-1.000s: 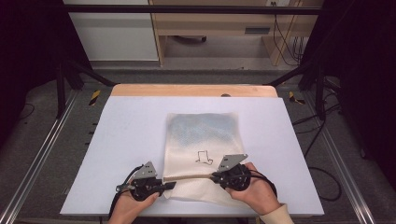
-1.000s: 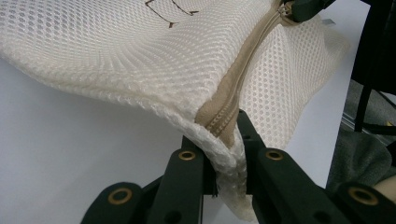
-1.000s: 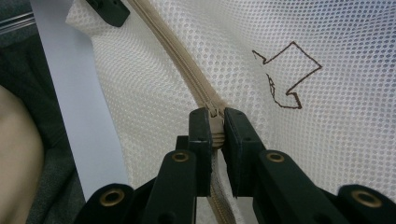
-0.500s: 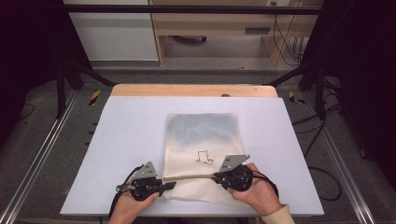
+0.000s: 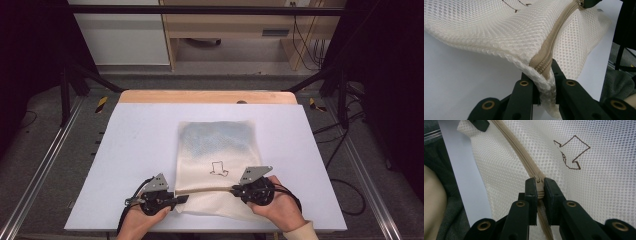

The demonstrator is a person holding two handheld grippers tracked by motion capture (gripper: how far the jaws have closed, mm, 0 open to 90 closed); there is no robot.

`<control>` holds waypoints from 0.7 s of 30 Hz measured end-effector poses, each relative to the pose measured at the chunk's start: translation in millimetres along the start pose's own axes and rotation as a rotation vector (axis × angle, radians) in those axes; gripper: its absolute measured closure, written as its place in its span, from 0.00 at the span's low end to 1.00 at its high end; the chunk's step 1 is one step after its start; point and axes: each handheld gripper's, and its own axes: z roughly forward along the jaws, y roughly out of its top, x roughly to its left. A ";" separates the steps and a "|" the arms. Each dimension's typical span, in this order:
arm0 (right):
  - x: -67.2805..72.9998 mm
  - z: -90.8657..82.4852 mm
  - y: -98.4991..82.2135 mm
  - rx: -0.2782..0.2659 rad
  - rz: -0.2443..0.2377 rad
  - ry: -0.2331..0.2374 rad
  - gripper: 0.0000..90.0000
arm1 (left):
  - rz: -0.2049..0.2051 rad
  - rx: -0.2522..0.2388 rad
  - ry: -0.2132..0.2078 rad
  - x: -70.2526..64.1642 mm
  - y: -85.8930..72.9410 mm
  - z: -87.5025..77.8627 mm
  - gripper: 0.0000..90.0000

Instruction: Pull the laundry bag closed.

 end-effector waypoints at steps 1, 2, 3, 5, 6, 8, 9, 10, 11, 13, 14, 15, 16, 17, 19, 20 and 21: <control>0.0 0.0 0.0 0.000 0.000 0.000 0.91 | 0.000 0.000 0.000 0.0 0.0 0.0 0.93; -0.4 -0.6 -0.9 -0.003 0.001 0.001 0.91 | 0.001 0.000 0.000 -0.1 0.1 0.0 0.93; -0.4 -0.6 -0.9 -0.003 0.001 0.001 0.91 | 0.002 0.001 0.000 -0.2 0.2 -0.1 0.93; -0.3 -1.0 -1.3 0.000 0.001 -0.004 0.91 | 0.002 0.001 0.000 -0.2 0.2 -0.1 0.93; -0.3 -1.7 -1.5 0.002 0.006 -0.003 0.91 | 0.003 0.002 0.001 0.0 0.2 -0.3 0.93; -2.3 -3.7 -3.3 -0.002 0.010 -0.012 0.91 | 0.001 0.001 0.003 0.3 0.0 -0.7 0.93; -2.3 -3.7 -3.3 -0.002 0.010 -0.012 0.91 | -0.003 0.000 0.003 0.1 -0.1 -0.7 0.93; -2.9 -4.9 -4.0 0.000 0.012 -0.015 0.91 | -0.004 0.001 0.003 0.0 0.0 -0.7 0.93; -3.4 -5.5 -4.7 0.000 0.012 -0.018 0.91 | -0.002 0.002 0.004 0.0 0.0 -0.5 0.93; -4.1 -6.4 -5.9 -0.005 0.014 -0.017 0.91 | 0.002 0.002 0.003 0.3 0.0 -0.4 0.93; -4.3 -7.6 -6.6 -0.001 0.017 -0.020 0.91 | 0.001 0.001 0.002 0.3 0.1 -0.5 0.93; -4.3 -7.6 -6.6 -0.001 0.017 -0.020 0.91 | 0.001 0.002 0.004 0.2 0.2 -0.7 0.93; -4.1 -8.1 -7.2 0.002 0.020 -0.023 0.91 | 0.000 0.002 0.004 0.2 0.2 -0.7 0.93; -4.1 -8.1 -7.2 0.002 0.020 -0.023 0.91 | 0.000 0.003 0.004 0.2 0.1 -0.8 0.93; -4.7 -8.7 -8.1 0.001 0.017 -0.021 0.91 | 0.000 0.002 0.004 0.2 0.1 -0.8 0.93; -4.9 -8.8 -8.4 -0.001 0.017 -0.020 0.91 | 0.000 0.003 0.004 0.2 0.2 -0.8 0.93; -4.9 -8.8 -8.6 -0.001 0.017 -0.021 0.91 | 0.001 0.003 0.004 0.3 0.2 -0.8 0.93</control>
